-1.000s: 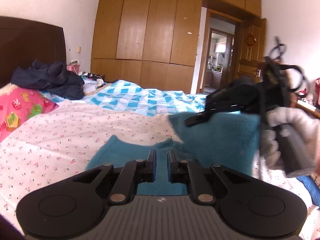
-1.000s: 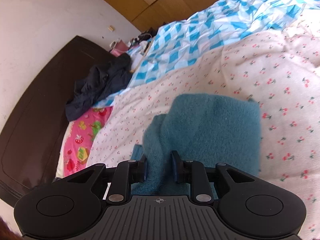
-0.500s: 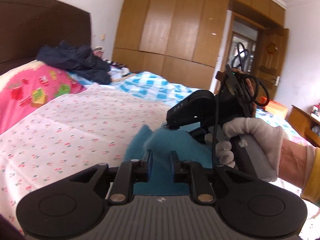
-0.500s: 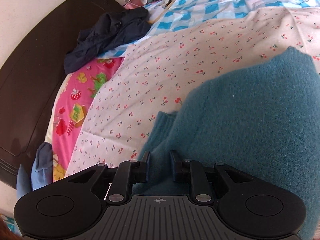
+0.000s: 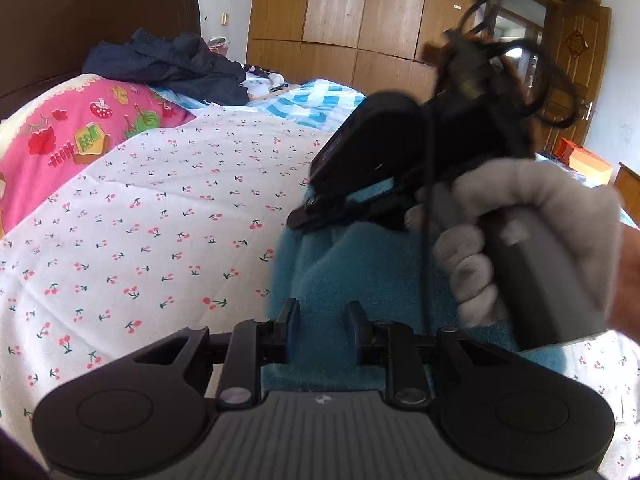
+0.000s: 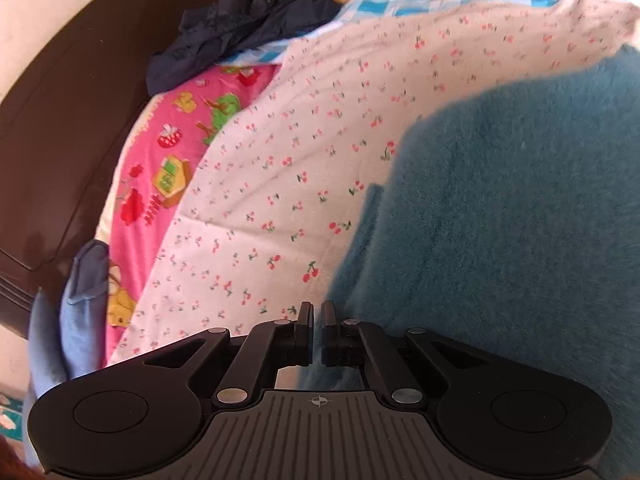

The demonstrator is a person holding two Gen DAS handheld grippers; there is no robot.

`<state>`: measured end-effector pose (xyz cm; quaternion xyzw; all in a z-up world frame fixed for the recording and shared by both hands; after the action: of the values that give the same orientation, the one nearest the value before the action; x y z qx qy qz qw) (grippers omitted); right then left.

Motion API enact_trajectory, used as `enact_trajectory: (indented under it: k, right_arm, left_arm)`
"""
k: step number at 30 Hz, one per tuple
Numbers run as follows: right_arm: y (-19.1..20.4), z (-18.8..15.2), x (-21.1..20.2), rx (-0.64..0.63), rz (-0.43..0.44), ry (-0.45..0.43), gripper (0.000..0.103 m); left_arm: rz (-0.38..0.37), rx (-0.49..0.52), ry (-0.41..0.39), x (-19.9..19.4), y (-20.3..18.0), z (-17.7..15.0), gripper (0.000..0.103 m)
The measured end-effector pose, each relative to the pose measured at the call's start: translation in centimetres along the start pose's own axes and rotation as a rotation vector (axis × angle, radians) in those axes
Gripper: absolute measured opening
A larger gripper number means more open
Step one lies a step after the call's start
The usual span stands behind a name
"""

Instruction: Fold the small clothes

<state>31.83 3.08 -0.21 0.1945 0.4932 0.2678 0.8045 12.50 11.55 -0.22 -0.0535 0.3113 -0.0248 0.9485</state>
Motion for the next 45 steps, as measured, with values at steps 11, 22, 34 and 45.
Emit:
enact_trajectory:
  k: [11,22,34,45]
  right_arm:
    - [-0.3,1.2,-7.0,-0.090,-0.241,-0.122,0.016]
    - [-2.9,1.8,-10.1,-0.029,-0.364,-0.348,0.016]
    - [-5.2,0.5,-6.5,0.096,-0.260,-0.234,0.018]
    - [0.0,-1.8,-7.0,-0.106,-0.300,-0.228,0.018]
  left_arm:
    - [0.006,-0.011,-0.012,-1.2,0.0,-0.1,0.032]
    - [-0.053,-0.106,-0.102,-2.4,1.7,0.6,0.039]
    - [-0.062,-0.086,-0.022,0.0,1.4,1.2,0.045]
    - [0.007,-0.128,0.058,1.0,2.8,0.1,0.057]
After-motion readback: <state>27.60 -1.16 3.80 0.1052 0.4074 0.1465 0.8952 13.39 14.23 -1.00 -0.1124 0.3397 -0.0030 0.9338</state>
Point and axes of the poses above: each gripper's, at about its wrist camera, not at the fingertips, and x roughly the way its jaws point, y to its left, z to its top, the point moved 1 cm from there along x, roughly the way its jaws point, and after that the axes turned 2 degrees about x, right-handed, at the moved point
